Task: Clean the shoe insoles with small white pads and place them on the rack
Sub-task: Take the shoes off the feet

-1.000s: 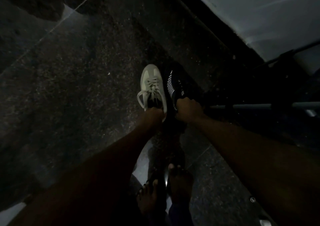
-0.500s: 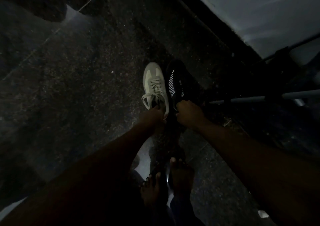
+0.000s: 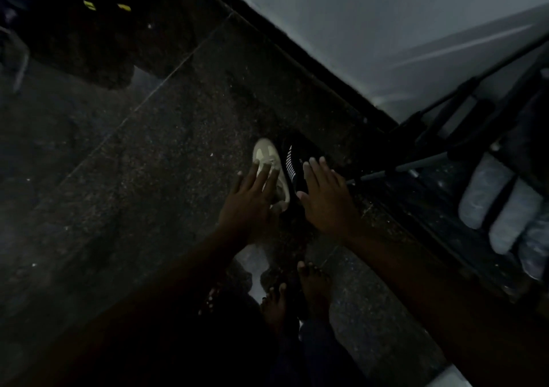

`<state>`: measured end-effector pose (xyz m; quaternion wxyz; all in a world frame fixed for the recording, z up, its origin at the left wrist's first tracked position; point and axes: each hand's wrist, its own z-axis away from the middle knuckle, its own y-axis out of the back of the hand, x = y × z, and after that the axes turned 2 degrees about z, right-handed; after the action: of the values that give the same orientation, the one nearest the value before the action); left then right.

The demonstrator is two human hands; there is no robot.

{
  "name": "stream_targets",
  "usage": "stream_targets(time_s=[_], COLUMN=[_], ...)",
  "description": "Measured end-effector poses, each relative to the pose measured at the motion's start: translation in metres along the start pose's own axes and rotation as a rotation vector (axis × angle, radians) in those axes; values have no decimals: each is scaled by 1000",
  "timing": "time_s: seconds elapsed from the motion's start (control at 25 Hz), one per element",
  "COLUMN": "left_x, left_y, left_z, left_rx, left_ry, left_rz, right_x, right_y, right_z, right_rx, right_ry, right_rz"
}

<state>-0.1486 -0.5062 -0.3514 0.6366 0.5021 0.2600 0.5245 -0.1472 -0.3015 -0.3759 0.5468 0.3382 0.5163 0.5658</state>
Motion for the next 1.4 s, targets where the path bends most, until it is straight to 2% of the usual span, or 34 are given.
stream_targets(time_s=[0.32, 0.52, 0.84, 1.0, 1.16, 1.4], left_x=[26, 61, 177, 250, 303, 345], left_y=[137, 198, 258, 266, 256, 255], left_z=[58, 63, 30, 15, -8, -50], left_rx=[131, 164, 277, 254, 100, -90], left_ry=[-108, -223, -521, -689, -775, -781], left_rz=[-68, -109, -111, -101, -58, -236], right_x=[-37, -32, 36, 92, 148, 205], right_y=[143, 212, 280, 292, 292, 306], right_z=[61, 95, 163, 202, 234, 251], right_rx=[222, 317, 484, 553, 459, 72], right_ry=[-76, -184, -427, -556, -729, -885], right_rz=[-19, -30, -17, -43, -27, -82])
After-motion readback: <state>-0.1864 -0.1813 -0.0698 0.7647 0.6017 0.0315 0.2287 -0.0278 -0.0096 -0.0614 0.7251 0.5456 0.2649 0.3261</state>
